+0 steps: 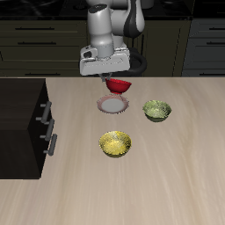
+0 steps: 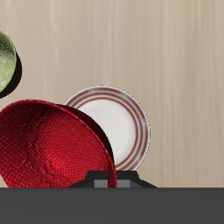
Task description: Place the red bowl on the plate
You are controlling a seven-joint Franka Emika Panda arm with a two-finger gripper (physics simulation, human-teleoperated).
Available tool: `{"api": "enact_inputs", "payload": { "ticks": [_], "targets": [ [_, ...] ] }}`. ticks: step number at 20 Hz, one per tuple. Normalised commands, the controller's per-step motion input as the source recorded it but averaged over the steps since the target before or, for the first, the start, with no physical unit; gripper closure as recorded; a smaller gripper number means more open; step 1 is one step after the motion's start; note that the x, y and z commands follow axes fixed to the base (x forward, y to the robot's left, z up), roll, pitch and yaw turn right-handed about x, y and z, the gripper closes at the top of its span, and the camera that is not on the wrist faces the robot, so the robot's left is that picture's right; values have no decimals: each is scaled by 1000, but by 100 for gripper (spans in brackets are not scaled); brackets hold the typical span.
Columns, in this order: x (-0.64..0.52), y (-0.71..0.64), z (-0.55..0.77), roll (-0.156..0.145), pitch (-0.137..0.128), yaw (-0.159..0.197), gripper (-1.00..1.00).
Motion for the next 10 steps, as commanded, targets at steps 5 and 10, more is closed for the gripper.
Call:
{"api": "enact_inputs", "payload": {
  "ticks": [5, 10],
  "targets": [
    [-6, -10, -127, -12, 20, -8, 100],
    [20, -7, -145, -11, 24, 0, 100]
  ]
}}
